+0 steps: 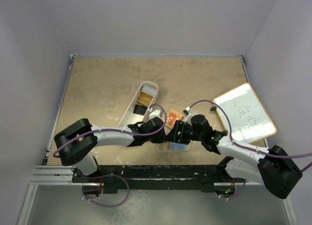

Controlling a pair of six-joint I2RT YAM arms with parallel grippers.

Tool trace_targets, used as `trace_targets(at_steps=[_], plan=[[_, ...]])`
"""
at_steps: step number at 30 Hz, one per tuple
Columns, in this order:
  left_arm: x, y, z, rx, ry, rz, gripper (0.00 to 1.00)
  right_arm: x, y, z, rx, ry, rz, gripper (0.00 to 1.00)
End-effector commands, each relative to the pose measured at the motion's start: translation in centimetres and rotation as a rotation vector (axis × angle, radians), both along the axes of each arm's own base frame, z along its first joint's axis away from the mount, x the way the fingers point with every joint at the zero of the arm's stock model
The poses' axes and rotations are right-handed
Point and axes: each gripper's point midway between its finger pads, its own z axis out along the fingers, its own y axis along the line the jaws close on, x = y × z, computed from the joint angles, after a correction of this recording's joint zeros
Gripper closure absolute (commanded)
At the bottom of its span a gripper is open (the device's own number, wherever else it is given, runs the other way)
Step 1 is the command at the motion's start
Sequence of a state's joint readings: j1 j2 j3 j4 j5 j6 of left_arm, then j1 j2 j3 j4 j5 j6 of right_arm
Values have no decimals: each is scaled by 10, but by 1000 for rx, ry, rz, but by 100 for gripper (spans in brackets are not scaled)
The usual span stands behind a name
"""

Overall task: Put the credit cards into the card holder
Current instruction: Turn over the card slot in the card holder.

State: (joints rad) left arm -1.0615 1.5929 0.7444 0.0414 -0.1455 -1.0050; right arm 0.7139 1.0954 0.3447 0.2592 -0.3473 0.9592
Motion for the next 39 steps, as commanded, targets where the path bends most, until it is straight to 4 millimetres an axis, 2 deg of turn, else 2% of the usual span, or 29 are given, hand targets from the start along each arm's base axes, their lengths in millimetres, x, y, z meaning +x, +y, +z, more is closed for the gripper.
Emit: trace_targets(at_steps=[1, 14, 30, 39], plan=[[7, -17, 18, -77, -23, 11, 91, 11, 19, 48, 114, -109, 34, 32], [6, -19, 11, -74, 8, 4, 91, 15, 18, 48, 106, -115, 17, 32], [8, -10, 12, -84, 3, 32, 91, 19, 22, 46, 110, -110, 13, 32], [14, 4, 26, -76, -35, 74, 91, 16, 21, 39, 110, -88, 17, 32]])
